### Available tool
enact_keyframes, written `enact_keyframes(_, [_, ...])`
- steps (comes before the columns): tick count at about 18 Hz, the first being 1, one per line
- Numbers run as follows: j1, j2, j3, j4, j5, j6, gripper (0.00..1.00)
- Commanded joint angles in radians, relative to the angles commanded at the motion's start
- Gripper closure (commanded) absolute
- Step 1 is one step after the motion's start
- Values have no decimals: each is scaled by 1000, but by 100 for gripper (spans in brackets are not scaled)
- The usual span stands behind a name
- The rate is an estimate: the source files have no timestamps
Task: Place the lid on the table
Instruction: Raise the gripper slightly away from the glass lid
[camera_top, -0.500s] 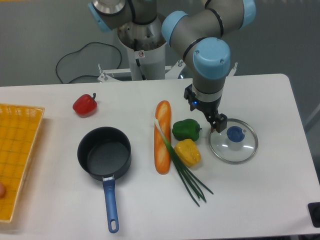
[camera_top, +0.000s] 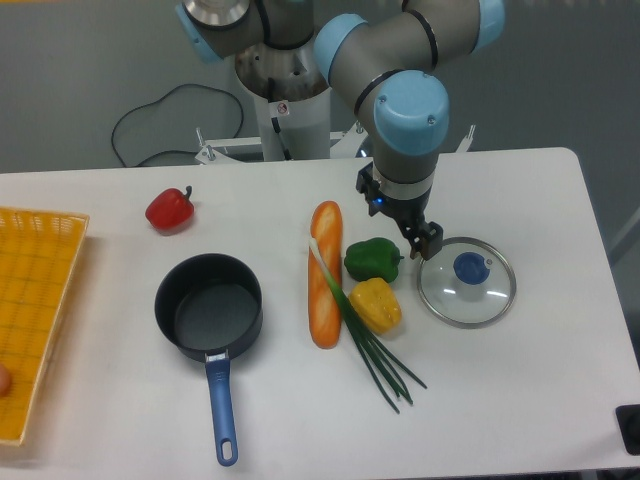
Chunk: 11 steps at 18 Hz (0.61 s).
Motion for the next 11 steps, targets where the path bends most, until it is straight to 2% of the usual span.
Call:
enact_keyframes(4, [-2,23,-58,17,0,-3,0])
enact_keyframes(8, [3,23,-61,11,-5,-15,0])
enact_keyframes(11, [2,23,-66,6,-11,-93,0])
